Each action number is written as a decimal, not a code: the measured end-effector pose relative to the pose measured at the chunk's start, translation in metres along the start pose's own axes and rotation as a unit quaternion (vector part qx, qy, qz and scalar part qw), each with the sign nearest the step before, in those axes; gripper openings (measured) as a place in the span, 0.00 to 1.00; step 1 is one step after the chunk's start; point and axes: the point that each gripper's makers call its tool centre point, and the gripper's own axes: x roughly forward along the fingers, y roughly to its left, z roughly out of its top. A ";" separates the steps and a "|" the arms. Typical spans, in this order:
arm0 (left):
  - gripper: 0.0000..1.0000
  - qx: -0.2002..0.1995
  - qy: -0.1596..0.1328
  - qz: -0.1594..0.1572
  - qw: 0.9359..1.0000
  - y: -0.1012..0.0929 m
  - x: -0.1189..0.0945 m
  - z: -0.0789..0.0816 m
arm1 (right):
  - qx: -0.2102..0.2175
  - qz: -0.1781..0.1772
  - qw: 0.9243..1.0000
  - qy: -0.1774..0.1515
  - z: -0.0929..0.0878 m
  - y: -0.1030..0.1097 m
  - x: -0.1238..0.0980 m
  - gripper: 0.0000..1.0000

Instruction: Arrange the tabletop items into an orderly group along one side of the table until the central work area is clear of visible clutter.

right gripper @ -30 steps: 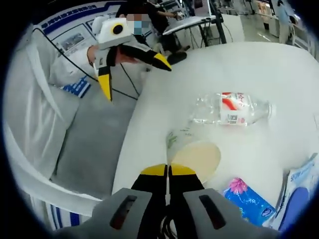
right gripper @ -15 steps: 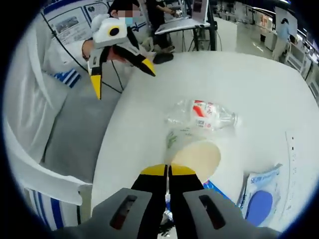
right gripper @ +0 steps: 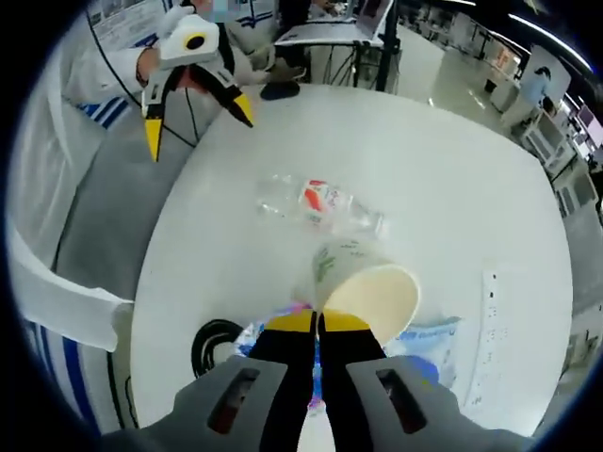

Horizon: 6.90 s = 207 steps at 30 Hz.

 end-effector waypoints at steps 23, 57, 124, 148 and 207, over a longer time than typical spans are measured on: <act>0.83 -0.008 -0.005 0.004 1.000 0.006 0.001 -0.003 | -0.119 -0.051 0.985 0.112 -0.016 -0.076 -0.003 0.00; 0.81 -0.029 -0.007 0.005 1.000 0.021 0.008 -0.012 | -0.331 -0.026 0.914 0.235 -0.039 -0.100 0.040 0.00; 0.81 -0.017 -0.004 0.004 1.000 0.012 0.009 -0.008 | -0.220 -0.114 0.963 0.103 -0.016 -0.087 0.017 0.45; 0.82 0.008 -0.001 0.003 1.000 -0.001 0.006 0.011 | -0.076 -0.169 0.983 -0.002 -0.016 -0.064 -0.021 0.54; 0.83 0.080 0.020 -0.055 0.995 -0.092 0.074 0.060 | 0.247 -0.213 0.936 -0.132 -0.130 0.030 -0.062 0.69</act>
